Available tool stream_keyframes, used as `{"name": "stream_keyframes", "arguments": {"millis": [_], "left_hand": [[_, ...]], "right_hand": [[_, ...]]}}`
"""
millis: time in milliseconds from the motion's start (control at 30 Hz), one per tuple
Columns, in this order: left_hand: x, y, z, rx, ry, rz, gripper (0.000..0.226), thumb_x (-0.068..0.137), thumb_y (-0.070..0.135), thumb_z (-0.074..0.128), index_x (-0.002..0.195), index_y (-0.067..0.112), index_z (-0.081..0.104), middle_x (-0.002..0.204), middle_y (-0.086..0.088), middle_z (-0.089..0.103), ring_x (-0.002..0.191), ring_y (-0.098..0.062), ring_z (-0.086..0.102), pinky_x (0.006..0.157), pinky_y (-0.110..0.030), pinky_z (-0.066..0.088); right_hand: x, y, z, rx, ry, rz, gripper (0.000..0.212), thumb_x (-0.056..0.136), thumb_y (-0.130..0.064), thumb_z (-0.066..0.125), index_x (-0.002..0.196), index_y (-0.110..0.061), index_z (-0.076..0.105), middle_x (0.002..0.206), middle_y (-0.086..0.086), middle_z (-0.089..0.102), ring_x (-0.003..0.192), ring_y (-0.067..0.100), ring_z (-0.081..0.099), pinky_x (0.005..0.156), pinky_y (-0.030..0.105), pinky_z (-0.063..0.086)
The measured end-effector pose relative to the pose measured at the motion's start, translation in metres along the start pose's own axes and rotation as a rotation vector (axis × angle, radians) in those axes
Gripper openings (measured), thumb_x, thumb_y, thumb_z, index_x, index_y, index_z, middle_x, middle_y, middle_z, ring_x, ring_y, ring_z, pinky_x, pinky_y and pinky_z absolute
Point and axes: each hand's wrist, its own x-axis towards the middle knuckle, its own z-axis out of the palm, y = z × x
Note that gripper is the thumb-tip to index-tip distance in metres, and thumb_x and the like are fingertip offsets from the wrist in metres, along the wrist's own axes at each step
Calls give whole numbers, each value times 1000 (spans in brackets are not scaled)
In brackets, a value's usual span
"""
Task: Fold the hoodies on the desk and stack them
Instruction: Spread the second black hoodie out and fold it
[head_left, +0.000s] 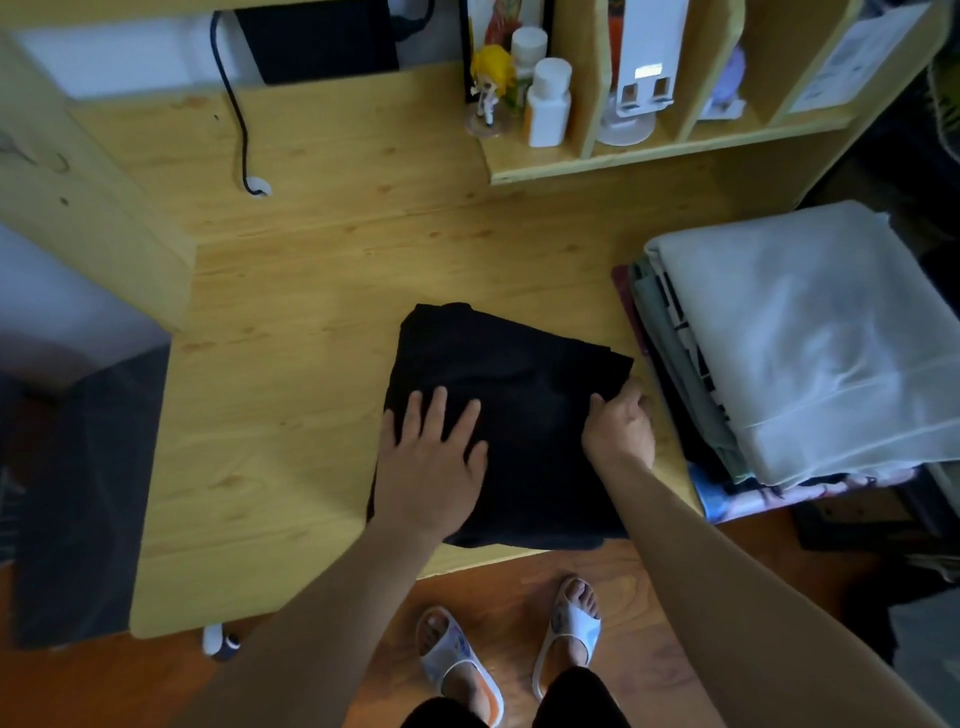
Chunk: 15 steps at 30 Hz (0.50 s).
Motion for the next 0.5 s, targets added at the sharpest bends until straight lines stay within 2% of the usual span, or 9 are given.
{"name": "stream_keyframes", "arguments": {"millis": [67,100,167,200,233,300,367,433,500], "left_hand": [[2,6,17,110,-92,-13,61,103,56,7,162,40,3,172,-5,9,157,-36,5,122,-62,8],[2,7,20,130,-96,-8,61,104,56,8,162,39,1,172,-5,7,157,-37,4,121,-64,6],[1,7,21,129,-69,6,61,104,55,13,162,39,5,171,-4,11,156,-39,7,119,-68,9],[1,6,21,129,-46,8,61,104,55,16,162,39,10,171,-4,14,156,-39,10,117,-69,12],[0,4,22,135,-32,12,60,104,54,19,162,39,15,170,-4,19,155,-40,14,116,-70,15],[2,2,27,129,-30,12,59,103,54,22,160,40,21,169,-3,24,154,-39,17,115,-71,17],[2,3,30,124,-26,29,59,102,55,21,160,42,23,168,-1,25,154,-38,18,115,-71,18],[5,-2,30,133,-9,41,58,102,55,21,159,42,25,168,0,26,154,-36,19,116,-69,18],[4,-13,30,142,16,97,58,102,55,22,158,41,28,167,2,29,154,-33,21,118,-65,19]], "right_hand": [[-3,-10,-6,-69,101,-51,65,96,-14,49,153,-13,19,152,20,30,132,43,36,103,52,38],[-9,-19,-10,-97,182,-187,71,94,-13,50,156,-16,17,156,19,25,136,42,31,107,53,35],[-26,-40,-12,-121,286,-576,64,98,-27,48,157,-20,22,160,16,20,145,39,22,116,53,26],[-29,-45,-6,-171,281,-721,59,101,-36,43,156,-22,25,162,14,19,149,37,16,120,52,18],[-25,-45,0,-246,242,-787,57,103,-44,36,157,-25,26,164,11,16,152,35,10,123,51,10],[-1,-28,12,-410,56,-706,59,103,-55,20,159,-34,17,168,4,6,154,30,-2,125,52,0],[30,0,20,-498,-108,-561,61,101,-59,15,159,-41,4,169,-3,-7,154,27,-9,124,53,1],[45,8,24,-524,-163,-534,62,101,-58,17,158,-43,-1,168,-6,-10,153,27,-8,124,52,1],[41,9,25,-545,-144,-542,62,101,-57,19,158,-42,0,167,-4,-3,152,29,-2,123,53,1]]}}
